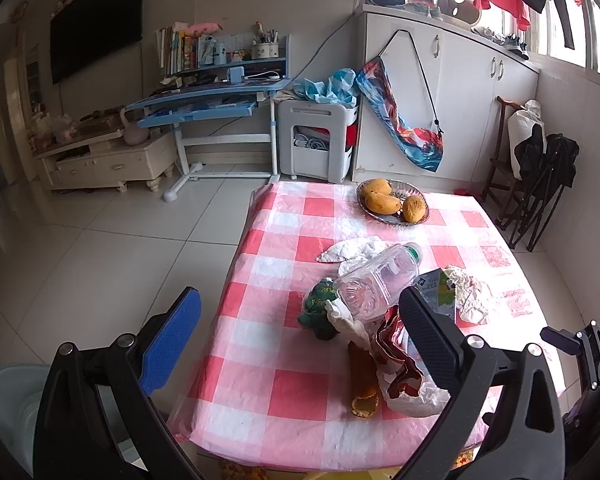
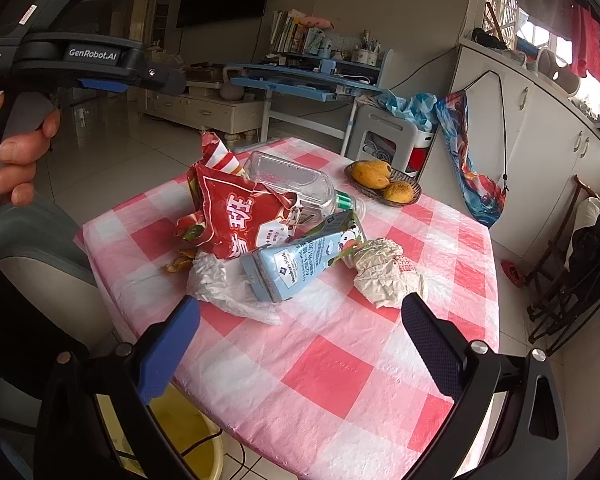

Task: Collect trash

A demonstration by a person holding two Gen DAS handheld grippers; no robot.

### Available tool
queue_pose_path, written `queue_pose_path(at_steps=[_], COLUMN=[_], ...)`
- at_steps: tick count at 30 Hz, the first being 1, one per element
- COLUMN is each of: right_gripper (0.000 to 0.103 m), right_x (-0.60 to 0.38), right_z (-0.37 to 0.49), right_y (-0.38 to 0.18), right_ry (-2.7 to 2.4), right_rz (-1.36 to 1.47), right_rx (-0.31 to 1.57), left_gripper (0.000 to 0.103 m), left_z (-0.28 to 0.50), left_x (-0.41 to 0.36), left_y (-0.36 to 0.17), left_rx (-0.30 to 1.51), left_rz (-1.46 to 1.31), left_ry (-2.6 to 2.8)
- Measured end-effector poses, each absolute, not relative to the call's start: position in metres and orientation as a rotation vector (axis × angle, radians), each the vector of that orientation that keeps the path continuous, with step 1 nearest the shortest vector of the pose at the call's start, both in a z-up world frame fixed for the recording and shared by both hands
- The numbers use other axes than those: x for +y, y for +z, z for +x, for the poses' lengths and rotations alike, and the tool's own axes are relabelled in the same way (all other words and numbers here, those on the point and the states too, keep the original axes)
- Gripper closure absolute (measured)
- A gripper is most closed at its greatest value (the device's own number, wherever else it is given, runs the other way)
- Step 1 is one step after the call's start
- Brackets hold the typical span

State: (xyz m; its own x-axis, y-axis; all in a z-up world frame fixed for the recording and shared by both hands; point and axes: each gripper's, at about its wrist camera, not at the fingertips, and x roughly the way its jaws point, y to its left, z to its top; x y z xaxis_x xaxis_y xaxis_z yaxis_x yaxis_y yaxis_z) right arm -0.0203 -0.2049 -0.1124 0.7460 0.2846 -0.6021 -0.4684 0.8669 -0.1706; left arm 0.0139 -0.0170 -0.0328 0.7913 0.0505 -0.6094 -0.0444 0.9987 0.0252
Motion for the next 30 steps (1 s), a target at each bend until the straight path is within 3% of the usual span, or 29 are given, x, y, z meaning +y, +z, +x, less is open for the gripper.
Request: queue_pose_path(at_steps=[15,30], right_gripper=[0.006,0.008], right_x=[-0.201,-0.199], right_z=[-0.019,-0.006], right_y=[-0.114,-0.122], right_ry=[0.452,0.535], right_rz=[-0.307,-0.221], right_rx=[0.613,0.684], left_gripper=[0.007,0.007], left_z=[0.012,0.036], left_x=[-0.014,0.039], left_y=[-0.029,-0.036], left_rx=[0.662,0.722], left_rz=[0.009,-0.067], left_ry=[0.054,0.041])
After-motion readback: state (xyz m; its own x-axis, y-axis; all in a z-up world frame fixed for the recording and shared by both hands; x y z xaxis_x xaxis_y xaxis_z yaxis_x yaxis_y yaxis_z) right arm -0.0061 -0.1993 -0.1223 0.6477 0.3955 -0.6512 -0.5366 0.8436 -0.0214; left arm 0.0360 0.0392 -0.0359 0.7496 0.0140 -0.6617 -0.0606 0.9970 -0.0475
